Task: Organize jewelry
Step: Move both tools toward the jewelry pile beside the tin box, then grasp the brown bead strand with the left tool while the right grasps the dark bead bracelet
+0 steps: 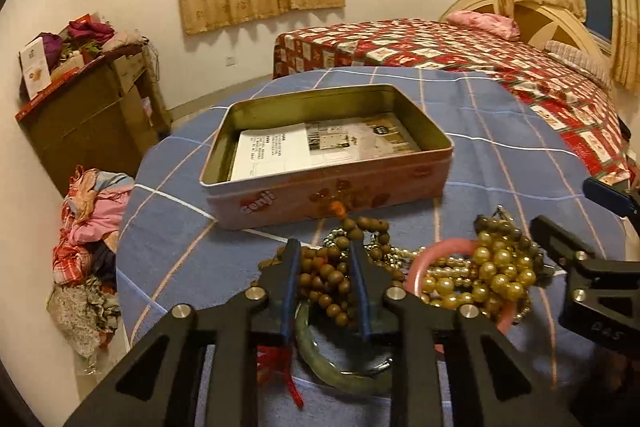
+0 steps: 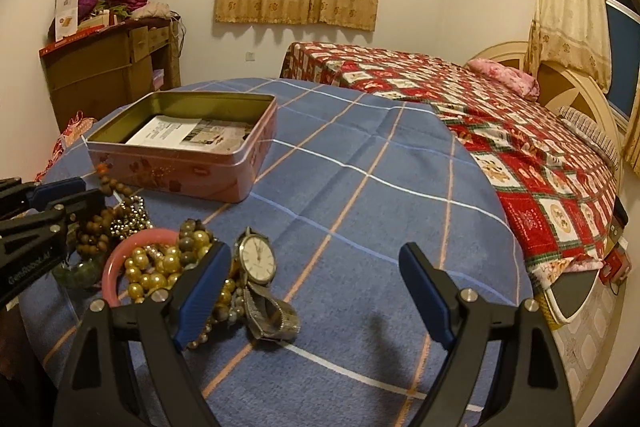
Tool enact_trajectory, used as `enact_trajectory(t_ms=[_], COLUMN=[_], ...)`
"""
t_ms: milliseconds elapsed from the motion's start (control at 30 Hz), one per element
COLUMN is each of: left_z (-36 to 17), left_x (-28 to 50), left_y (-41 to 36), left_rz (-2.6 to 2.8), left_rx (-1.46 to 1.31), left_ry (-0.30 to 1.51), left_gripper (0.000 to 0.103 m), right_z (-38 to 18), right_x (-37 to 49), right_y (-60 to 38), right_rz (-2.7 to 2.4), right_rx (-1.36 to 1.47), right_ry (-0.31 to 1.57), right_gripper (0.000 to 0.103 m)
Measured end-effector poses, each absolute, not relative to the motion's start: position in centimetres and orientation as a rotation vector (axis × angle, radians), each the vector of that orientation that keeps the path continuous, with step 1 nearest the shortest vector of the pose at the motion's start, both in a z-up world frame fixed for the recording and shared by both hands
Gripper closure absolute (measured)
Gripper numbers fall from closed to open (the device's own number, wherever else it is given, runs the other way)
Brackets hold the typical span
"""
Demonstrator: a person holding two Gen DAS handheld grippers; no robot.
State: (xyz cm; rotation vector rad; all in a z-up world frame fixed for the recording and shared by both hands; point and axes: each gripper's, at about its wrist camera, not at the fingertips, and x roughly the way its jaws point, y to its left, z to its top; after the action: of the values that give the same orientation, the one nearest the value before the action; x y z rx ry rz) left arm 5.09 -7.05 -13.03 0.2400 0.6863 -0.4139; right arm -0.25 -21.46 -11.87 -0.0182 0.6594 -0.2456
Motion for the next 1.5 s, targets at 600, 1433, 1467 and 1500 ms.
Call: enact_trajectory(t_ms=[600,1433,1467,1500], left_z=[-8.8,-13.8,-13.9,-14.1], left_x=[4.7,6.8,6.9,7.1], left_y=[-3.7,-4.5,-4.4,-4.4], left_rz=[-0.368,-0.391,-0.402,-0.423], left_rx=[0.177,0.173,0.163,0.150], left_ry=[0.574,0.706,0.715,0.730], left_gripper=[0.100,0.009,0.019,0.027], right_z=[-10.3,-10.2,-9.9,-9.8], right_x=[-0.7,-0.4,-0.5,-0.5], right_y=[-21.8,-19.4,-19.5,-19.5], right_rz=[-0.208,-0.041,-0.043,-0.042], right_rx=[0.004,-0.028,-0.024,-0.027], right_ry=[0.615,0.589,0.578,0.574], right_gripper=[0.015,0.091,0.091,0.091])
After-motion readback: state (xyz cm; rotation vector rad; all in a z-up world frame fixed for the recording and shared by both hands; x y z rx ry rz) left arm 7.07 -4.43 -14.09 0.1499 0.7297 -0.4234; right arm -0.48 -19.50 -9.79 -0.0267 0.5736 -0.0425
